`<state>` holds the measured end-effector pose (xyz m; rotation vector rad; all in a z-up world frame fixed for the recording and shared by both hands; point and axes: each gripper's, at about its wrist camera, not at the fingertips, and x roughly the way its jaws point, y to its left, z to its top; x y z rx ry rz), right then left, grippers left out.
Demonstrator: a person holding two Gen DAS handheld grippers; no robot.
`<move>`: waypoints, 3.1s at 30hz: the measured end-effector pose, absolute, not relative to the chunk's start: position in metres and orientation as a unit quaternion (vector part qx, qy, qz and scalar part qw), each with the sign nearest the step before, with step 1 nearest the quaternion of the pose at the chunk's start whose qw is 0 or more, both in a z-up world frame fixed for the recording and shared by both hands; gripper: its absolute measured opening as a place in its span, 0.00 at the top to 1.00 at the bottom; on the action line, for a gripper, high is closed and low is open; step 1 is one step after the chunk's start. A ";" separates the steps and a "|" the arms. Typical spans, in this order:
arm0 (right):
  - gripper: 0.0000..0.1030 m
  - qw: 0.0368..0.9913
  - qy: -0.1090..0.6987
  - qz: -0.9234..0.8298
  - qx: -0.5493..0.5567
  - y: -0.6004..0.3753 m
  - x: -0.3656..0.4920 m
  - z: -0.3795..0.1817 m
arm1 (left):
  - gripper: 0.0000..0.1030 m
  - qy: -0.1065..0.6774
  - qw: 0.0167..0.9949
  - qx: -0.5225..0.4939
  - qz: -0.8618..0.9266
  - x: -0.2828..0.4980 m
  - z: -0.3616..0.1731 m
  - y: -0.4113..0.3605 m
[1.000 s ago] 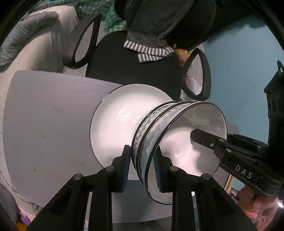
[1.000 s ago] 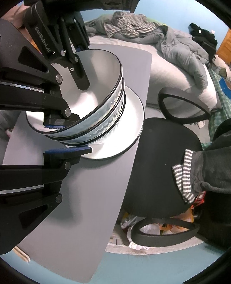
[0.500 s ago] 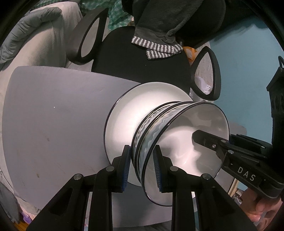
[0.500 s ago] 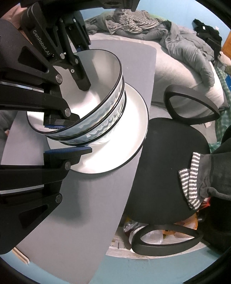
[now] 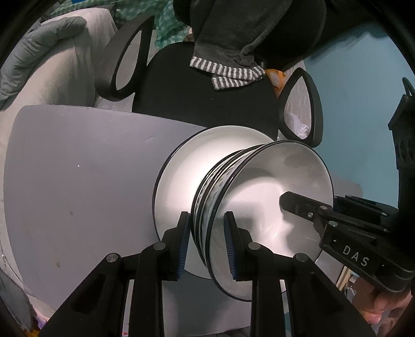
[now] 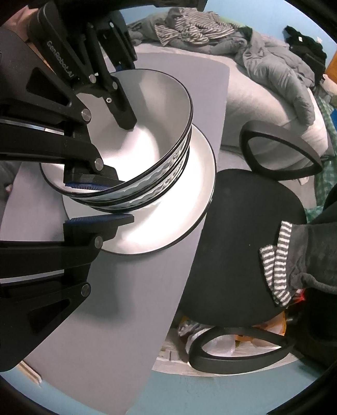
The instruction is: Organize plates and bowls
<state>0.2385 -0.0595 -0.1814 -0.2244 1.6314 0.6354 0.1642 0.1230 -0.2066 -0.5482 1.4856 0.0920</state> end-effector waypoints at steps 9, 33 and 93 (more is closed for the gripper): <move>0.63 0.655 0.697 0.273 -0.106 -0.058 0.240 -0.172 | 0.76 0.654 0.718 -0.233 0.055 0.163 -0.198 0.122; 0.34 0.779 0.562 0.234 -0.149 -0.091 0.213 -0.051 | 0.36 0.542 0.809 -0.202 0.107 0.119 -0.077 0.103; 0.33 0.824 0.516 0.226 -0.067 -0.156 0.120 0.028 | 0.15 0.480 0.858 -0.153 0.100 0.020 0.022 0.050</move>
